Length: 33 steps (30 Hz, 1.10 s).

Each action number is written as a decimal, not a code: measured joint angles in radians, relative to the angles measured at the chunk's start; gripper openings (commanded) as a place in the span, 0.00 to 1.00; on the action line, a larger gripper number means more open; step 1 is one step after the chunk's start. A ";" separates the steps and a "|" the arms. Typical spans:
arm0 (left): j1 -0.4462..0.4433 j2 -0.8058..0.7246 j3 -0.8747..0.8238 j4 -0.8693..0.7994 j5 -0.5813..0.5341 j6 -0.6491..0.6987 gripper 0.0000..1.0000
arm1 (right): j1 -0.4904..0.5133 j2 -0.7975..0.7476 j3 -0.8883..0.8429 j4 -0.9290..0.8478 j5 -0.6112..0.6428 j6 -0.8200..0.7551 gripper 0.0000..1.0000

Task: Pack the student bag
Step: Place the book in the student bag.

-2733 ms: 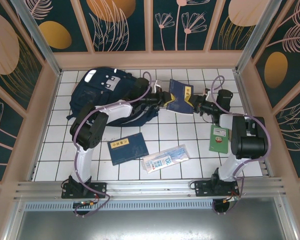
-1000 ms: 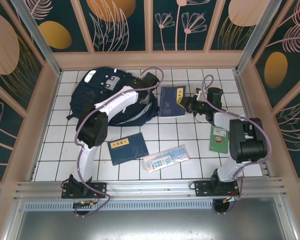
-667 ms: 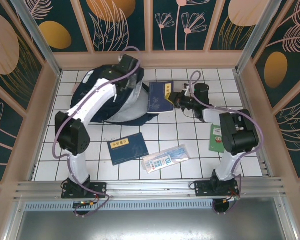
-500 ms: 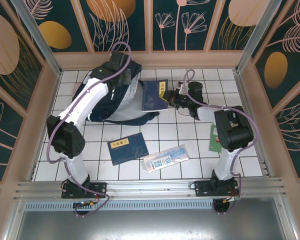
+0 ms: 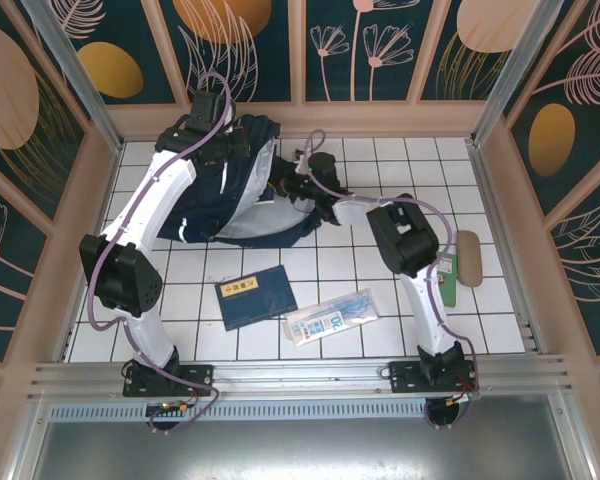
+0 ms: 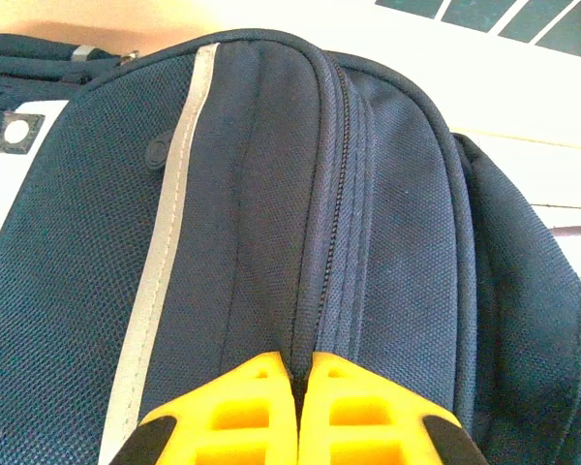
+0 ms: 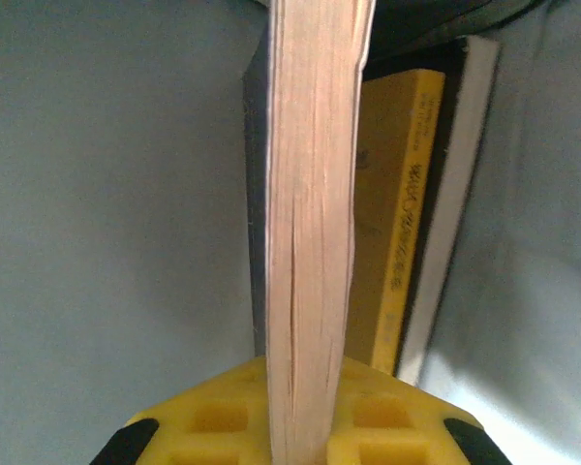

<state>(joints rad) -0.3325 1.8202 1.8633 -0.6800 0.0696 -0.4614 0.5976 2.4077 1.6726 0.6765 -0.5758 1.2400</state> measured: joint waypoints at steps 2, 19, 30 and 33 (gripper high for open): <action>0.000 0.000 0.001 0.002 0.013 -0.008 0.00 | 0.020 0.064 0.098 -0.031 0.014 0.014 0.00; 0.017 -0.004 0.001 0.023 0.054 -0.027 0.00 | 0.105 0.229 0.490 -0.354 0.021 -0.067 0.61; 0.026 -0.021 -0.072 0.078 0.054 -0.031 0.00 | 0.060 -0.008 0.240 -0.573 0.004 -0.266 0.65; 0.026 -0.031 -0.108 0.111 0.057 -0.043 0.00 | 0.045 -0.055 0.173 -0.573 -0.011 -0.285 0.49</action>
<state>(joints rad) -0.3065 1.7897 1.7550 -0.5686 0.1268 -0.5041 0.6426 2.3528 1.8458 0.1040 -0.5873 0.9550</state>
